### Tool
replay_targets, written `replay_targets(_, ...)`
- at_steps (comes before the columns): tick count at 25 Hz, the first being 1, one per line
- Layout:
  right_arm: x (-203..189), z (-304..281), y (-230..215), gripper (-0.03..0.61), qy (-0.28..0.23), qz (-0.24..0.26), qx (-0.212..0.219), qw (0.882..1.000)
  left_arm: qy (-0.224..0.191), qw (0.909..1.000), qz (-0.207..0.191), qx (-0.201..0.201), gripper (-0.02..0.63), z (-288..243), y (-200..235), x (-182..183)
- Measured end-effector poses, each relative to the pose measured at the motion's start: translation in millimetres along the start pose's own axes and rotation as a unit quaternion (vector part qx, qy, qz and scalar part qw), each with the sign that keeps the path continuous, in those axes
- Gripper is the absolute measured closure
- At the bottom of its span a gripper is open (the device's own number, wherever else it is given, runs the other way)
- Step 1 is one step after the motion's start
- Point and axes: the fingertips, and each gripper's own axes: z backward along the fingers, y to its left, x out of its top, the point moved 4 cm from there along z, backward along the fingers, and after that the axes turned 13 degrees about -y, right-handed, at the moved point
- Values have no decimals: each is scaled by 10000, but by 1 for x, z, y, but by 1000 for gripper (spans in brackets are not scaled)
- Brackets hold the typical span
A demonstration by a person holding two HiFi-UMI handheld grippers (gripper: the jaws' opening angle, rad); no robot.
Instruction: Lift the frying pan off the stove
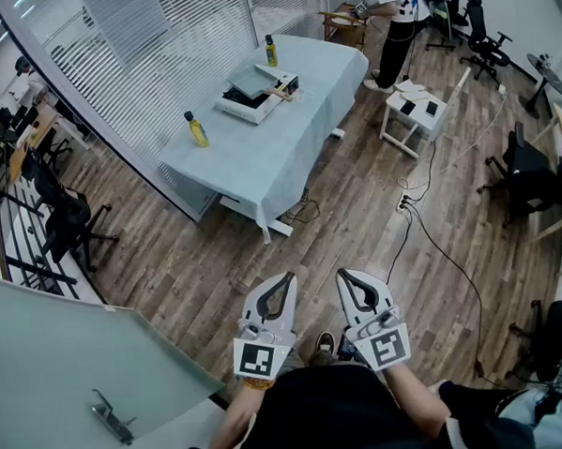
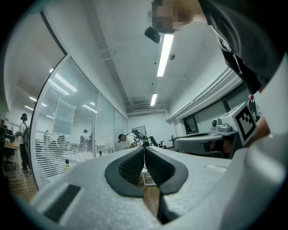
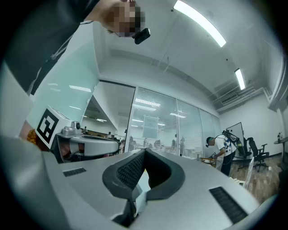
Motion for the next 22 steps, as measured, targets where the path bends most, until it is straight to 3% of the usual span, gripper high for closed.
replay_targets(9,-8,15,-28,583,184,-431,-84,9989,152,9997,148,87,594,-24,-27,-9)
replay_targets(22,-47,-65,-78,583,472,-8,58,9989,-112,9975,691,103,594,-104,46,-55)
